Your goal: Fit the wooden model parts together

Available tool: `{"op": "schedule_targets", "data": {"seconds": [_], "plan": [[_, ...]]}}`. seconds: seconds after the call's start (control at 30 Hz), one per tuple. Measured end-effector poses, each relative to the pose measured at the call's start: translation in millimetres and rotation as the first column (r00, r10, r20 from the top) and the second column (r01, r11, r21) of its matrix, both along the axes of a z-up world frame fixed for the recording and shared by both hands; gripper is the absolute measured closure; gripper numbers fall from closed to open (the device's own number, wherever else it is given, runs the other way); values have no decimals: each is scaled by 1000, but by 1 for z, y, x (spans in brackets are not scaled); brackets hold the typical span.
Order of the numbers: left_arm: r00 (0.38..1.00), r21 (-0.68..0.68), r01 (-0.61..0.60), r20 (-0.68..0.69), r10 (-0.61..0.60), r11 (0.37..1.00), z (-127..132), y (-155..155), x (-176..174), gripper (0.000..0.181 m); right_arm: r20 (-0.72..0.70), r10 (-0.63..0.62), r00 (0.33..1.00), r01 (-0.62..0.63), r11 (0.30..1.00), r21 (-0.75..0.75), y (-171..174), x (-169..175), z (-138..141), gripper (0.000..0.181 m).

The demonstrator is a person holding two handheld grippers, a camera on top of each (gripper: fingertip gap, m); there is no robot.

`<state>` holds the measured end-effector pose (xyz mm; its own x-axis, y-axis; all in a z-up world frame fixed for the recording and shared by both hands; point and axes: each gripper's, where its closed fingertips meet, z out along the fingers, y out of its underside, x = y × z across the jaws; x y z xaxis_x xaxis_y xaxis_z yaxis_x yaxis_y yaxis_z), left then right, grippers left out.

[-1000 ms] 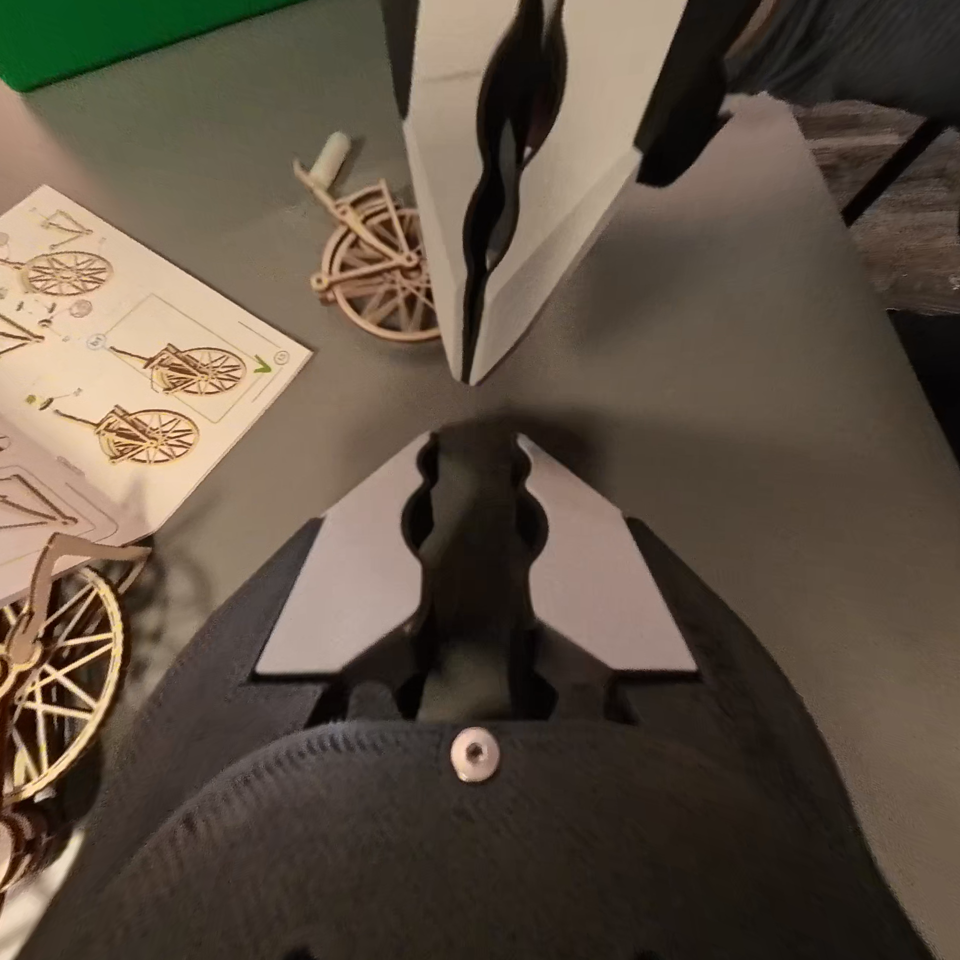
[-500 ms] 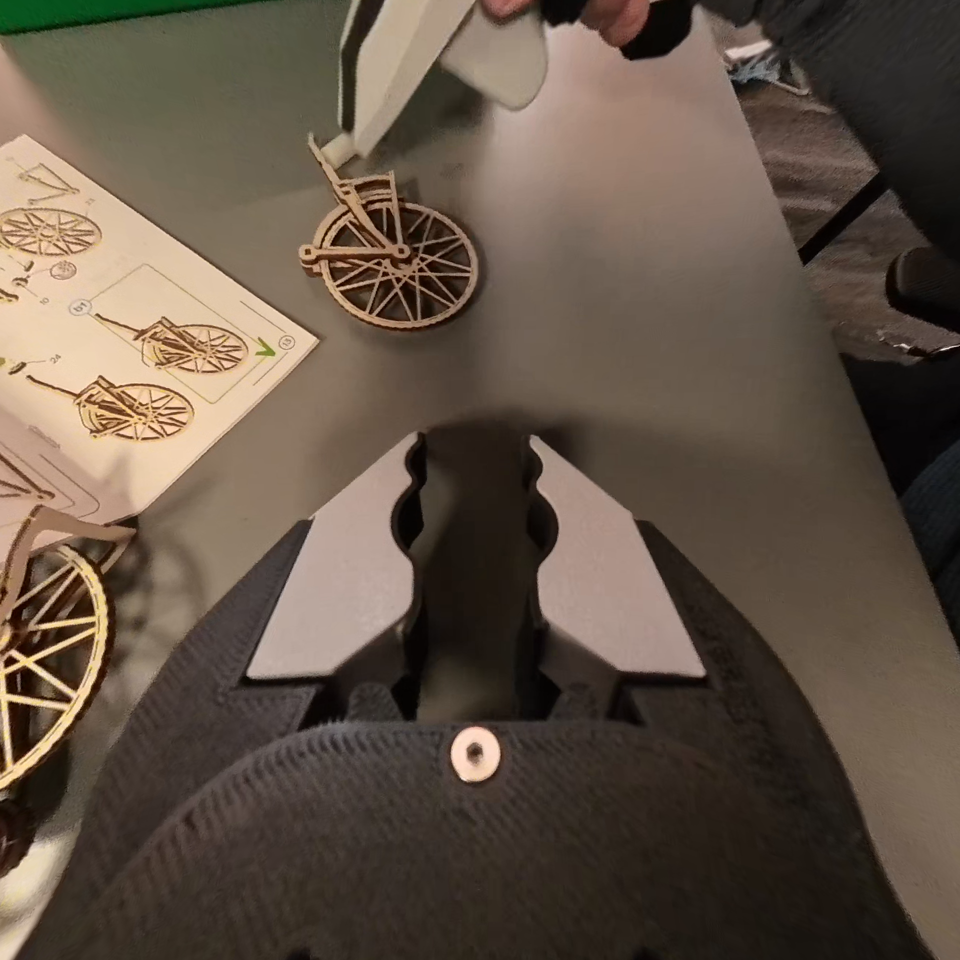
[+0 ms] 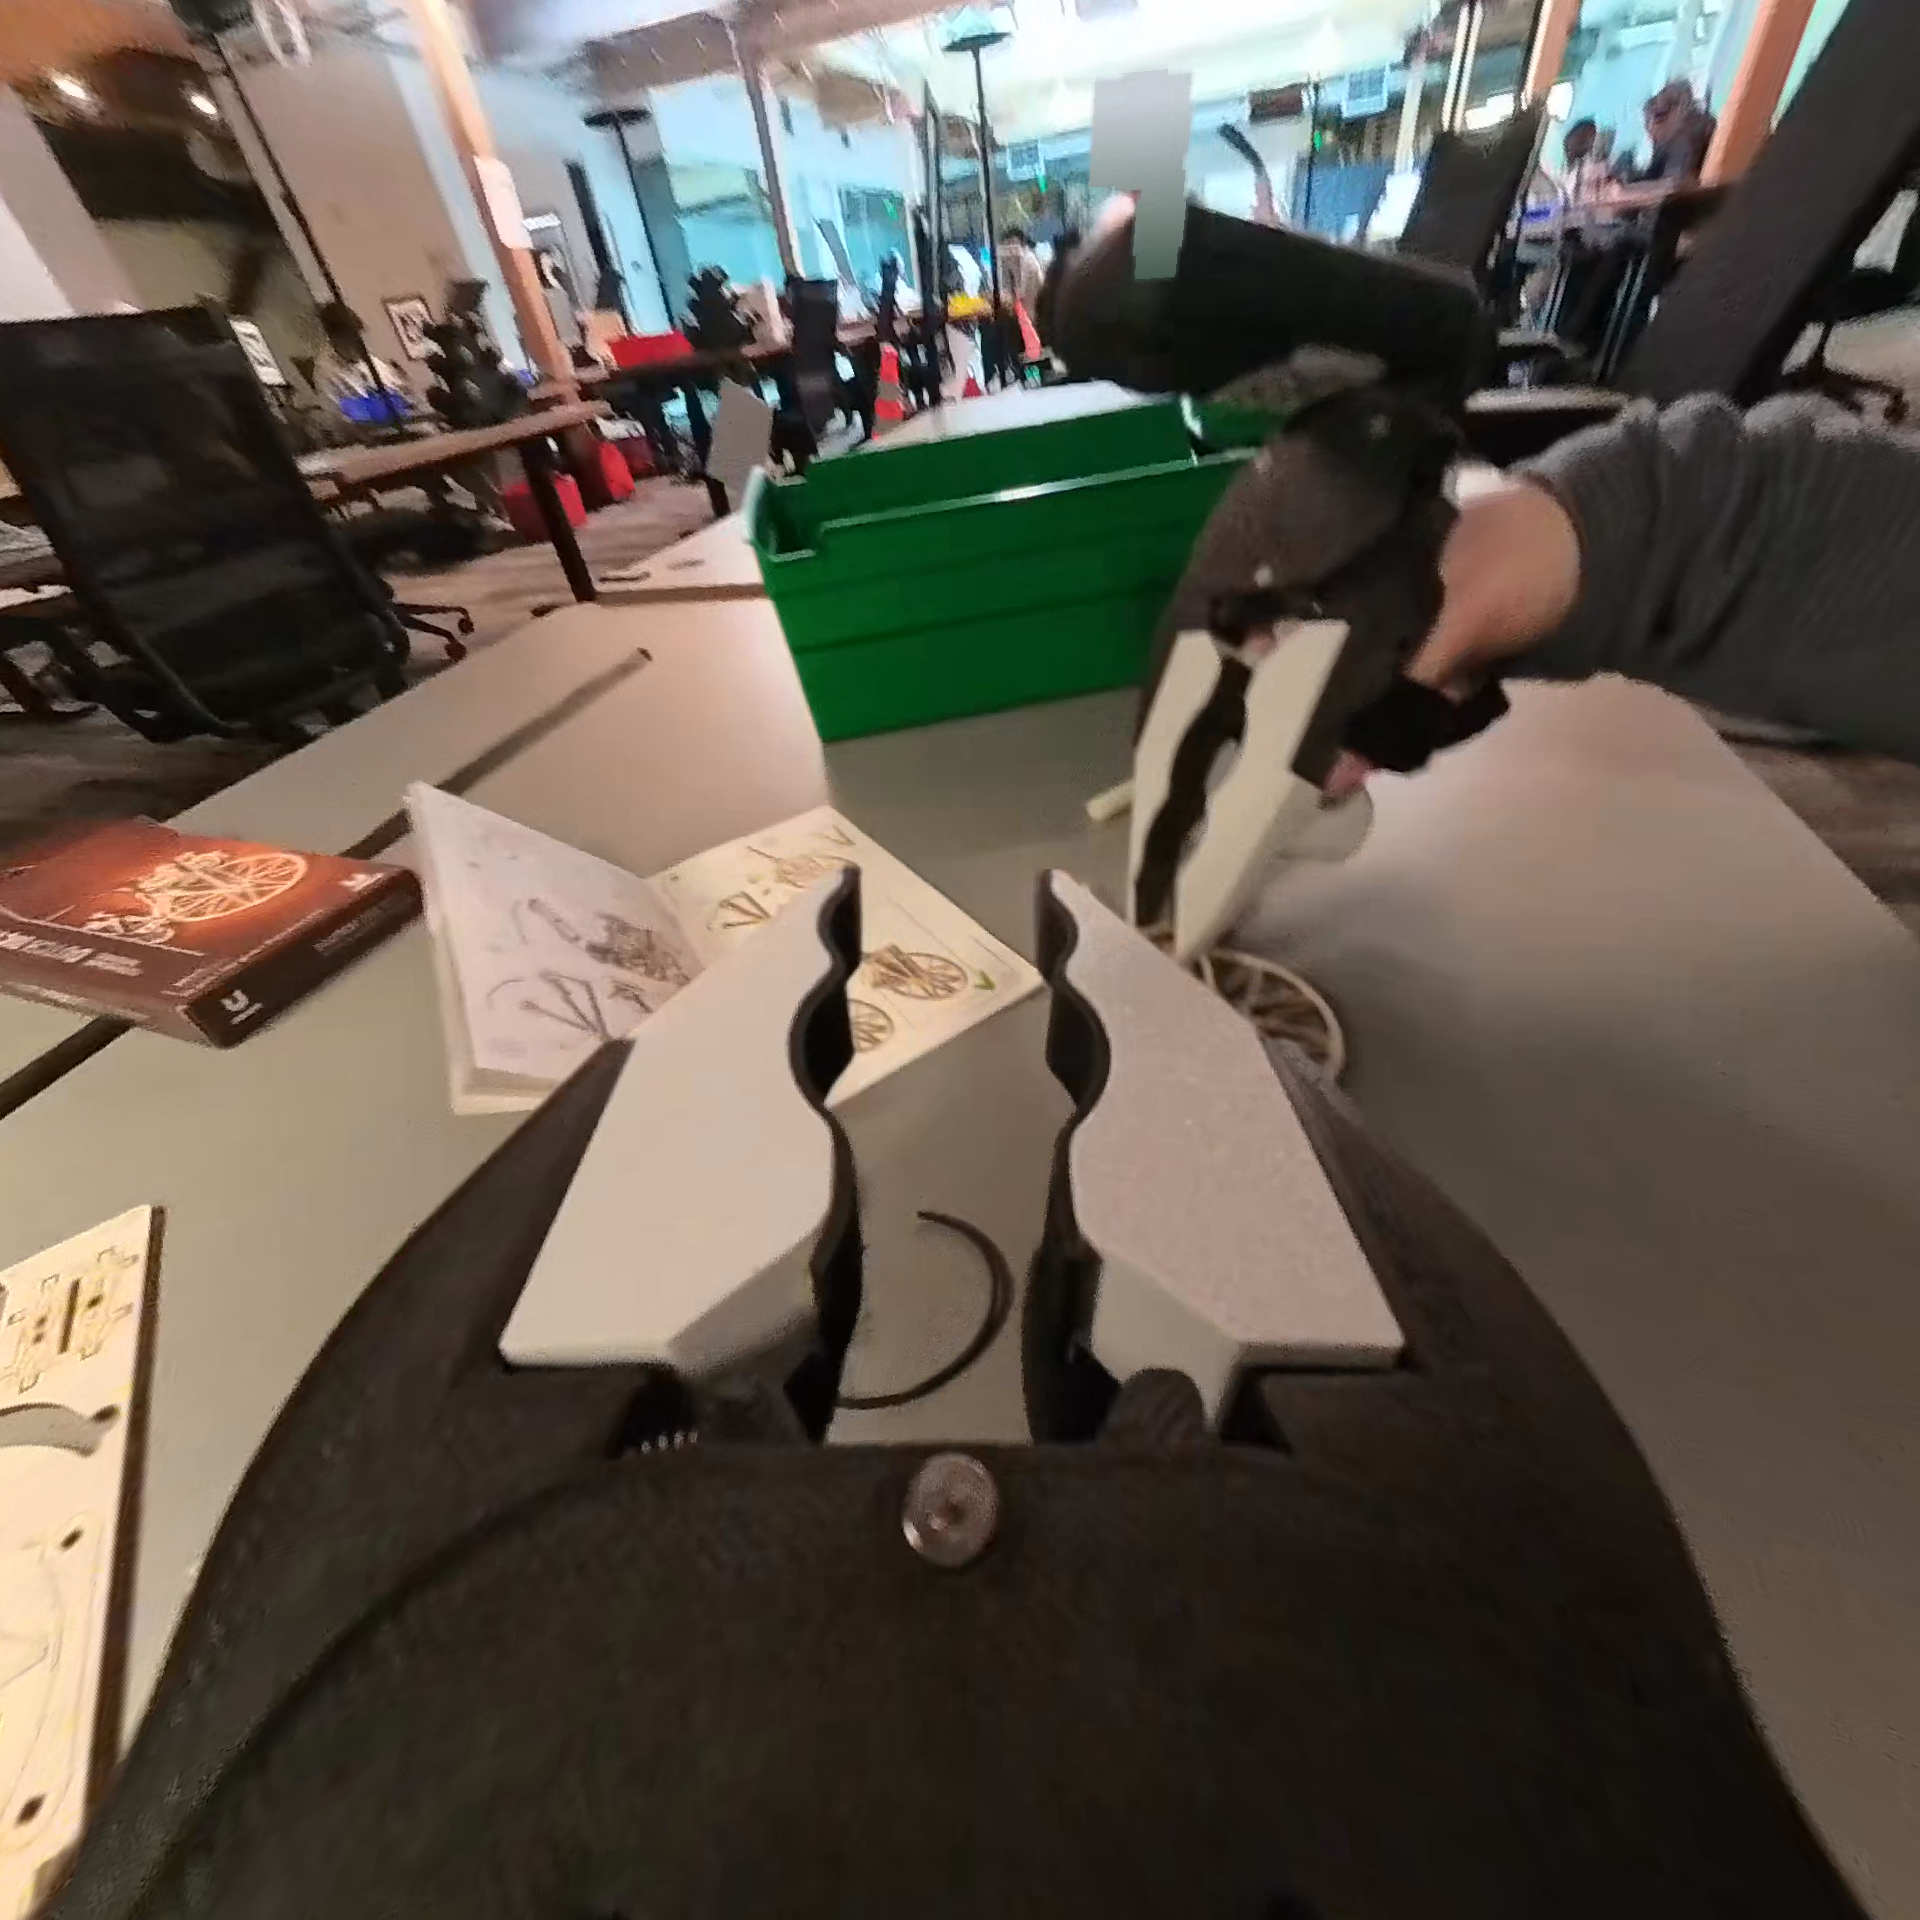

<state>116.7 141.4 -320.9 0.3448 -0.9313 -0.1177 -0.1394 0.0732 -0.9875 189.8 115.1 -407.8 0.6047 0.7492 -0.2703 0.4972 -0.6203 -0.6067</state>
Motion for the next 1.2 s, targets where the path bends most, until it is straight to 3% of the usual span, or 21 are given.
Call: {"op": "schedule_targets", "data": {"seconds": [0.13, 0.27, 0.33, 0.53, 0.6, 0.67, 0.7, 0.73, 0.8, 0.83, 0.87, 0.9, 0.93, 1.07, 1.2], "plan": [[997, -41, -33, 73, 36, 999, 7, 9, -8, 151, -17, 226, 974, -225, 973, 51, -22, -28, 1, 164], [992, -105, -44, 117, 56, 993, 8, 17, -13, 151, -112, 147, 983, -149, 989, -10, -18, -32, 12, 159], [991, -124, -41, 125, 57, 991, 8, 18, -14, 151, -93, 145, 985, -147, 989, -17, -17, -29, 9, 159], [991, -140, -28, 128, 46, 990, 6, 18, -13, 151, -217, 267, 939, -275, 961, -8, -20, -59, 16, 150], [990, -127, -36, 134, 54, 991, 7, 18, -14, 151, -312, 246, 918, -226, 969, 98, -2, -60, 38, 151], [986, -98, -59, 151, 73, 993, 11, 20, -17, 151, -419, 174, 891, -32, 945, 324, 35, -52, 79, 151], [982, -77, -78, 169, 90, 994, 15, 22, -19, 150, -452, 136, 882, 99, 882, 460, 56, -41, 101, 151], [976, -57, -100, 189, 109, 993, 19, 24, -23, 150, -475, 92, 875, 237, 774, 587, 75, -27, 123, 151], [960, -17, -151, 236, 151, 988, 27, 28, -31, 148, -518, -24, 855, 470, 458, 755, 102, 10, 159, 154], [950, 2, -178, 261, 172, 984, 31, 30, -36, 145, -526, -75, 847, 522, 297, 799, 108, 26, 169, 161], [939, 18, -203, 285, 190, 979, 35, 32, -41, 144, -518, -130, 846, 534, 187, 825, 114, 38, 172, 168], [931, 32, -223, 305, 203, 974, 38, 33, -45, 143, -500, -175, 848, 525, 155, 837, 121, 43, 168, 168], [924, 42, -236, 318, 210, 971, 40, 34, -47, 144, -475, -198, 857, 507, 168, 845, 127, 44, 161, 168], [920, 16, -245, 319, 227, 969, 37, 38, -48, 143, -484, -201, 851, 511, 113, 852, 132, 49, 153, 171], [914, -5, -241, 335, 229, 971, 38, 39, -50, 141, -494, -192, 848, 522, 146, 840, 133, 46, 146, 172]]}}
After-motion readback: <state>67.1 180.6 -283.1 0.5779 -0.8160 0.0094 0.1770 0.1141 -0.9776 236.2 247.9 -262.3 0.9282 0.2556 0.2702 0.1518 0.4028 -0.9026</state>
